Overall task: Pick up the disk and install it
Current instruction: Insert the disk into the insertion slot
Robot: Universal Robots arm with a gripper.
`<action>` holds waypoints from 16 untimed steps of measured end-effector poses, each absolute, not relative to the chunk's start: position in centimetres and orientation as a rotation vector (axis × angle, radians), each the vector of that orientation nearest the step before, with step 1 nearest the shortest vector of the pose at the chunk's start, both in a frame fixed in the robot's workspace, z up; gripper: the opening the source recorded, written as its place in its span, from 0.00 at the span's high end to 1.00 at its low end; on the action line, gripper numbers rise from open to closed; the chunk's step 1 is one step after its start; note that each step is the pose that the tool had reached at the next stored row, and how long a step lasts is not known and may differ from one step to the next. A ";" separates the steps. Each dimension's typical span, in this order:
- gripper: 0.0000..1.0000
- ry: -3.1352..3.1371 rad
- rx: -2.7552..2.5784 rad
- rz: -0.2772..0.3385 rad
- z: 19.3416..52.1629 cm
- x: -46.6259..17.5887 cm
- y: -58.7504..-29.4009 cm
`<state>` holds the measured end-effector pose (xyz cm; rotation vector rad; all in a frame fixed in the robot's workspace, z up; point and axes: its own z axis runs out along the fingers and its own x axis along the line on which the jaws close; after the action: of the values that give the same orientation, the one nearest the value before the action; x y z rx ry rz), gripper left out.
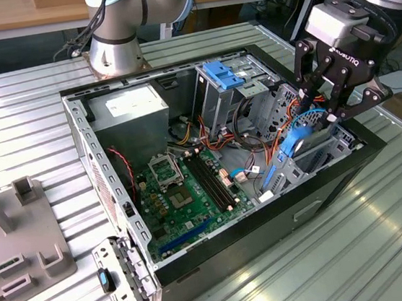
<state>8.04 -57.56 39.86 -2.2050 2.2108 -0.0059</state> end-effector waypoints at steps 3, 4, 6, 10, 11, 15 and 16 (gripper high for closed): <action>0.56 2.211 -2.205 -0.006 39.9 8.0 -57.6; 0.56 2.211 -2.205 -0.006 39.9 8.0 -57.6; 0.56 2.211 -2.205 -0.006 39.9 8.0 -57.6; 0.56 2.211 -2.205 -0.006 39.9 8.2 -57.6; 0.56 2.211 -2.205 -0.006 39.9 8.3 -57.6; 0.56 2.211 -2.205 -0.006 39.9 9.3 -57.6; 0.56 2.211 -2.205 -0.006 39.9 9.5 -57.6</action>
<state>9.46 -57.56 39.87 -2.2050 2.2109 -0.0060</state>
